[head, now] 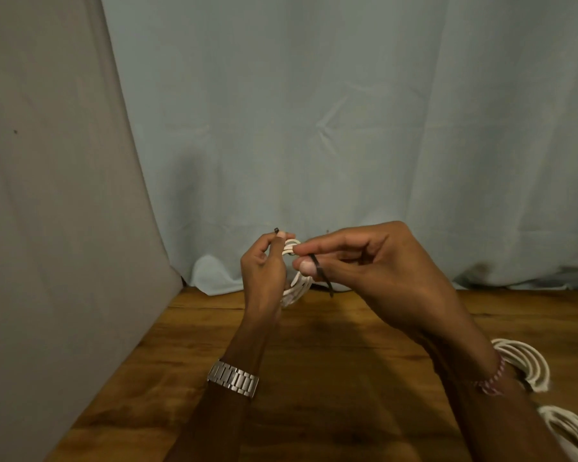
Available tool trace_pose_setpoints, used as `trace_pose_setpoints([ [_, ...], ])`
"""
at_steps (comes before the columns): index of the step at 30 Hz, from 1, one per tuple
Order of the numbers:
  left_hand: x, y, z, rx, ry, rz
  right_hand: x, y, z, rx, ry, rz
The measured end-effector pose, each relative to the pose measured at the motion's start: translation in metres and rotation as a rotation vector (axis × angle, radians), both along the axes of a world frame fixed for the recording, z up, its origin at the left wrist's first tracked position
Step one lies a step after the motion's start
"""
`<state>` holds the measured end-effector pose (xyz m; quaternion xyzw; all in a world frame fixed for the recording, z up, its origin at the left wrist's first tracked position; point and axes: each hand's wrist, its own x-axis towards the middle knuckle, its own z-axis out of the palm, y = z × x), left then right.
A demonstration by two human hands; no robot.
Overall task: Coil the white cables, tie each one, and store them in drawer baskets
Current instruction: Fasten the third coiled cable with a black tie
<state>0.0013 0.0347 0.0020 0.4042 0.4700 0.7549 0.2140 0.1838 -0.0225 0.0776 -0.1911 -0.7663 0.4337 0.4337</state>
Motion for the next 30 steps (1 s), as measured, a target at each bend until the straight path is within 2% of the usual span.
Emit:
trace_pose_setpoints([
  [7,0.009,-0.009,0.009,-0.002,0.031,-0.01,0.004,-0.008,0.003,0.194,0.001,-0.094],
  [12,0.009,-0.013,0.01,0.016,0.053,-0.018,0.01,-0.014,0.007,0.193,-0.011,0.002],
  [16,0.01,-0.012,0.011,-0.005,0.048,-0.011,0.011,-0.02,0.009,0.202,0.052,0.041],
  [21,0.016,-0.014,0.018,-0.063,0.072,0.095,0.006,-0.02,0.007,0.117,0.193,-0.125],
  [30,0.029,-0.028,0.028,-0.049,0.076,0.065,-0.002,-0.01,-0.001,0.243,0.242,-0.377],
])
